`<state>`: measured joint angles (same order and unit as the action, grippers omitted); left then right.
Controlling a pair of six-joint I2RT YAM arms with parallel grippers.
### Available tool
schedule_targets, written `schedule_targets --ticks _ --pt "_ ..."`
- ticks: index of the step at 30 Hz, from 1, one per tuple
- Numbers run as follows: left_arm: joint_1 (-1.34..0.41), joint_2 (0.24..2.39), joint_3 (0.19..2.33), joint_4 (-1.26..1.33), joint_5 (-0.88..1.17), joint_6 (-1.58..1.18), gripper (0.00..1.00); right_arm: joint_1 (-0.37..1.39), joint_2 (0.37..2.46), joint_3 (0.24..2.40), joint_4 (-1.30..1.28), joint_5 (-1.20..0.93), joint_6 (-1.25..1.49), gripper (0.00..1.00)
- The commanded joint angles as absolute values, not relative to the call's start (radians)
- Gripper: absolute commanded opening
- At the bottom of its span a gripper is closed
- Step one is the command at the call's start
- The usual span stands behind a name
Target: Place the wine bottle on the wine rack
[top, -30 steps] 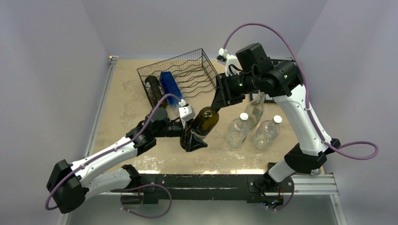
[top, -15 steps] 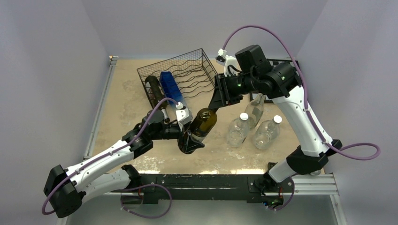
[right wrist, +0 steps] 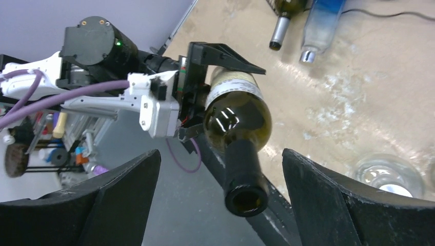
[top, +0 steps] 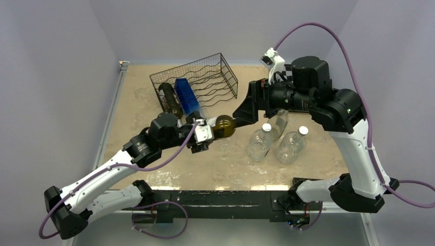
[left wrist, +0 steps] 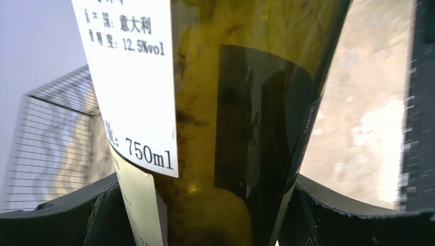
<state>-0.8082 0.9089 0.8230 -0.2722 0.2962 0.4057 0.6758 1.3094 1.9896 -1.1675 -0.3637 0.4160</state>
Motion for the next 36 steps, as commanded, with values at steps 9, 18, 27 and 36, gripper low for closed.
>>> schedule_targets --ticks 9,18,27,36 --pt "-0.813 0.921 0.975 -0.275 0.134 1.014 0.0 0.673 1.327 2.006 -1.265 -0.312 0.233 0.94" --pt "-0.815 0.945 1.01 -0.328 0.139 1.097 0.0 0.709 1.399 1.93 -1.327 -0.302 0.157 0.94" --pt "-0.814 0.997 1.06 -0.38 0.151 1.097 0.0 0.767 1.439 1.851 -1.342 -0.332 0.15 0.88" --pt "-0.814 1.008 1.063 -0.367 0.159 1.076 0.0 0.809 1.424 1.747 -1.31 -0.387 0.149 0.75"
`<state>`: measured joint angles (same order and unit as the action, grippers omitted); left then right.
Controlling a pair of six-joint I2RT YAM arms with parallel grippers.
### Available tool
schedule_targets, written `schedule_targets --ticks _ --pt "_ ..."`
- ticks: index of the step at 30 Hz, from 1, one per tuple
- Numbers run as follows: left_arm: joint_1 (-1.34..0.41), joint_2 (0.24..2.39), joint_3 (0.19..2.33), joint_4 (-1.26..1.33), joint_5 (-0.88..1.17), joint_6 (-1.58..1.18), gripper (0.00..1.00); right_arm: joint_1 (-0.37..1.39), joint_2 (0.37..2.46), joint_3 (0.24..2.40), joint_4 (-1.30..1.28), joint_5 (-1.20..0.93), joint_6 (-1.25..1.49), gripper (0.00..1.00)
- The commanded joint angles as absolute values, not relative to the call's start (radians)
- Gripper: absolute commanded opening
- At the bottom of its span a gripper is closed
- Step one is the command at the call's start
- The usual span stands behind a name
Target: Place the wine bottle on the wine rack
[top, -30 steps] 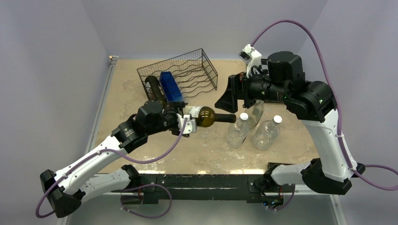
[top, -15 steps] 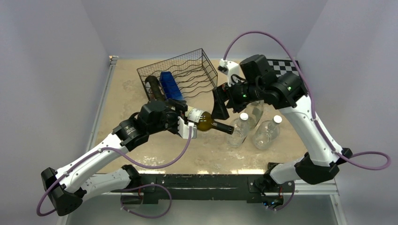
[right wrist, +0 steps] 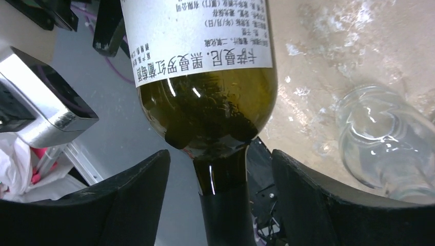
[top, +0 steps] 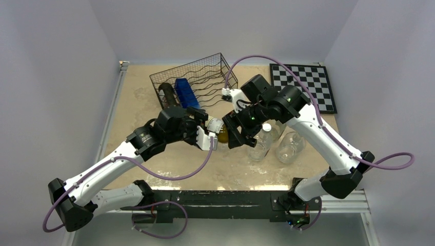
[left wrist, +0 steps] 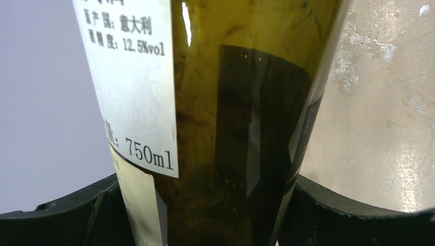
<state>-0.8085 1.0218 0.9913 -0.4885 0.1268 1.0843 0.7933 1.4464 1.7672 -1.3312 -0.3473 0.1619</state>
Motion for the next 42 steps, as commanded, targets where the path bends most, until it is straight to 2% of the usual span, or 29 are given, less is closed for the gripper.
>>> schedule_targets --ticks 1,6,15,18,21,25,31,33,34,36,37,40,42 --pt "-0.814 1.009 1.065 -0.367 0.159 1.073 0.0 0.812 1.428 1.744 -1.305 -0.387 0.154 0.73" --pt "-0.813 1.022 1.084 -0.399 0.157 1.061 0.0 0.82 1.452 1.748 -1.311 -0.38 0.171 0.54" --pt "-0.811 1.033 1.091 -0.404 0.141 1.034 0.0 0.828 1.464 1.728 -1.298 -0.369 0.199 0.38" --pt "-0.809 1.037 1.096 -0.398 0.135 1.007 0.0 0.832 1.463 1.718 -1.292 -0.364 0.21 0.38" --pt "-0.803 1.033 1.095 -0.386 0.14 0.989 0.0 0.835 1.463 1.708 -1.284 -0.363 0.214 0.45" --pt "-0.8 1.034 1.096 -0.379 0.14 0.979 0.0 0.836 1.465 1.702 -1.283 -0.36 0.215 0.48" --pt "-0.784 1.028 1.099 -0.369 0.148 0.957 0.0 0.838 1.468 1.689 -1.283 -0.356 0.214 0.49" --pt "-0.778 1.025 1.099 -0.367 0.154 0.953 0.0 0.838 1.468 1.689 -1.284 -0.353 0.215 0.42" --pt "-0.776 1.025 1.1 -0.367 0.154 0.953 0.0 0.838 1.466 1.69 -1.283 -0.351 0.216 0.33" --pt "-0.775 1.026 1.097 -0.37 0.151 0.951 0.0 0.838 1.465 1.693 -1.282 -0.341 0.215 0.07" --pt "-0.775 1.026 1.096 -0.369 0.146 0.947 0.0 0.838 1.465 1.697 -1.281 -0.336 0.215 0.0" --pt "-0.775 1.022 1.096 -0.369 0.136 0.92 0.01 0.838 1.453 1.7 -1.255 -0.338 0.211 0.0" --pt "-0.775 1.012 1.085 -0.365 0.139 0.92 0.25 0.838 1.436 1.696 -1.228 -0.331 0.219 0.0"
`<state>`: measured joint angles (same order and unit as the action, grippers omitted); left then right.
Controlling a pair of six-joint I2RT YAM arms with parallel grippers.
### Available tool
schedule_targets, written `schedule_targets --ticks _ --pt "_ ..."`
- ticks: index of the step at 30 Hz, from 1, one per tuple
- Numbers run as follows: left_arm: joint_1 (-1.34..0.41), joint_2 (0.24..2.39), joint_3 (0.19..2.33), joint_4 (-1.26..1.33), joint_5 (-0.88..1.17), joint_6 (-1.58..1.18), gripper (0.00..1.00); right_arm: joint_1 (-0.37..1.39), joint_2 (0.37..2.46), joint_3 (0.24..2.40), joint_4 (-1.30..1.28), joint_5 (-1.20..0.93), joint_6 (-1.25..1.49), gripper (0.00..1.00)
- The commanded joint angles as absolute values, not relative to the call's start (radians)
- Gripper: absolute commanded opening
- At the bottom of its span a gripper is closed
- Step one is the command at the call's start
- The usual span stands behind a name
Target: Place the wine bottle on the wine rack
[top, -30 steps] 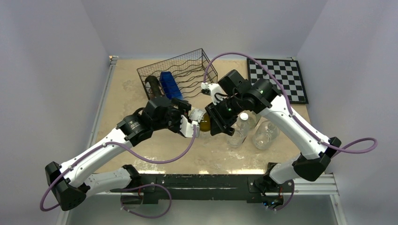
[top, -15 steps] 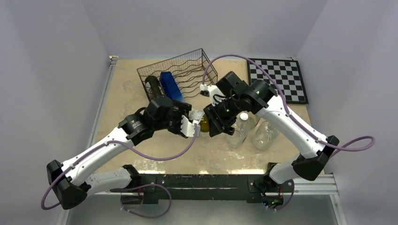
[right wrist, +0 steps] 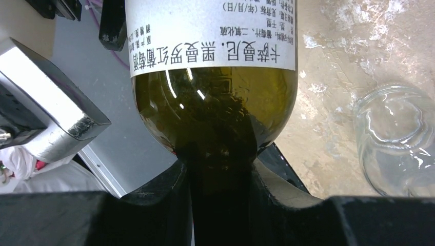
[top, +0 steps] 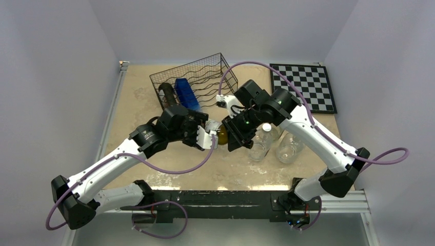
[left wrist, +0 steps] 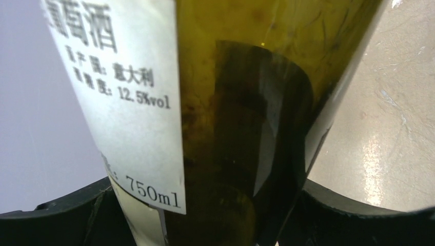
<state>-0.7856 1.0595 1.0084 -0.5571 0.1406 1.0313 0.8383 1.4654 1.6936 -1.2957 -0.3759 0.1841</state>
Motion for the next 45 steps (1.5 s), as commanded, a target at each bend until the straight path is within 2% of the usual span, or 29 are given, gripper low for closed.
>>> schedule_targets --ticks 1,3,4,5,6,12,15,20,25,32,45 --pt "-0.775 1.006 1.069 -0.357 0.14 0.92 0.38 0.838 1.426 1.696 -1.213 -0.322 0.223 0.0" --pt "-0.775 0.989 1.043 -0.337 0.135 0.92 0.6 0.838 1.405 1.698 -1.186 -0.279 0.238 0.0" --pt "-0.775 0.979 1.03 -0.331 0.133 0.919 0.85 0.838 1.392 1.698 -1.174 -0.262 0.246 0.0" --pt "-0.775 0.972 1.022 -0.332 0.133 0.919 0.98 0.838 1.382 1.701 -1.164 -0.224 0.253 0.0" --pt "-0.775 0.965 1.016 -0.339 0.13 0.919 0.99 0.838 1.372 1.704 -1.155 -0.202 0.266 0.0" --pt "-0.776 0.919 0.975 -0.393 0.097 0.863 0.99 0.836 1.288 1.667 -1.036 -0.042 0.348 0.0" --pt "-0.776 0.87 0.919 -0.369 0.074 0.81 0.99 0.836 1.282 1.638 -1.002 -0.027 0.361 0.0" --pt "-0.775 0.787 0.852 -0.218 -0.116 0.543 0.99 0.836 1.295 1.545 -0.972 -0.003 0.373 0.0" --pt "-0.772 0.781 0.885 -0.247 -0.265 0.258 0.99 0.836 1.305 1.463 -0.926 -0.003 0.386 0.0" --pt "-0.723 0.816 0.974 -0.397 -0.265 -0.035 0.99 0.836 1.356 1.417 -0.908 0.03 0.387 0.0" --pt "-0.703 0.789 0.989 -0.452 -0.248 -0.091 0.99 0.833 1.558 1.469 -0.859 0.12 0.384 0.0"
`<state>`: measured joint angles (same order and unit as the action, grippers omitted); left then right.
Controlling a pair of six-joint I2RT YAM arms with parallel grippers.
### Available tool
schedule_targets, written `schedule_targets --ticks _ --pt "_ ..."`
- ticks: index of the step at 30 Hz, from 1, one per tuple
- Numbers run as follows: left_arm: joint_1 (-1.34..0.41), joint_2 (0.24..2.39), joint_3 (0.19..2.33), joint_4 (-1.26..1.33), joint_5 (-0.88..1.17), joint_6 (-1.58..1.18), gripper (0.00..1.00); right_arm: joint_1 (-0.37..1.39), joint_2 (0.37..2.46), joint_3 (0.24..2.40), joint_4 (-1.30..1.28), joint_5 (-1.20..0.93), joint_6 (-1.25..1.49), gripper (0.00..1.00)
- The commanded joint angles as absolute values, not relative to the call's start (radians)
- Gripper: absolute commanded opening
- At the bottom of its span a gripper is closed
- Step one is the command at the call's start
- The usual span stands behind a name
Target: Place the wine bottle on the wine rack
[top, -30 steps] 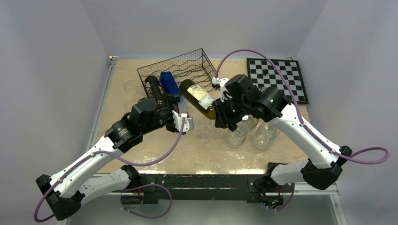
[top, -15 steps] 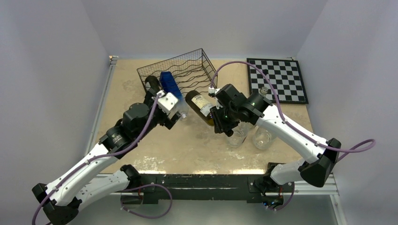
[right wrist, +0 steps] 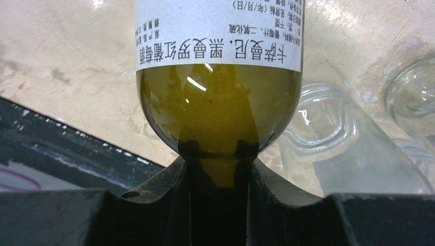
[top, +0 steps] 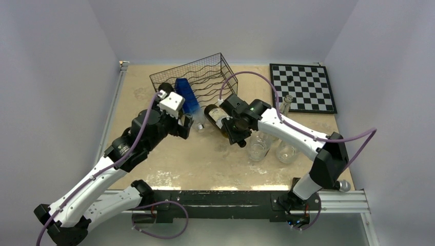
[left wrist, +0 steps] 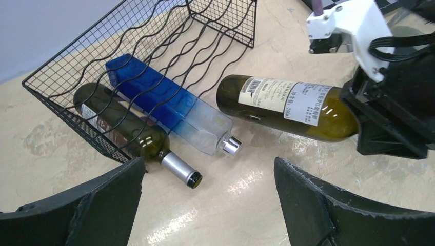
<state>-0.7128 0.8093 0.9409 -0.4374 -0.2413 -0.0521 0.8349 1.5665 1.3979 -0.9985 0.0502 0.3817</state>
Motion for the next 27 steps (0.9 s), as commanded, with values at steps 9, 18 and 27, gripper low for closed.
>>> schedule_targets --ticks 9,18,27 --pt "-0.698 0.763 0.974 -0.475 -0.268 -0.101 0.99 0.833 1.592 1.456 -0.755 0.25 0.411 0.0" --pt "-0.699 0.75 0.978 -0.458 -0.406 -0.157 0.99 0.815 1.635 1.357 -0.502 0.331 0.405 0.0" --pt "-0.698 0.788 1.002 -0.498 -0.389 -0.213 0.99 0.813 1.706 1.348 -0.37 0.324 0.382 0.0"
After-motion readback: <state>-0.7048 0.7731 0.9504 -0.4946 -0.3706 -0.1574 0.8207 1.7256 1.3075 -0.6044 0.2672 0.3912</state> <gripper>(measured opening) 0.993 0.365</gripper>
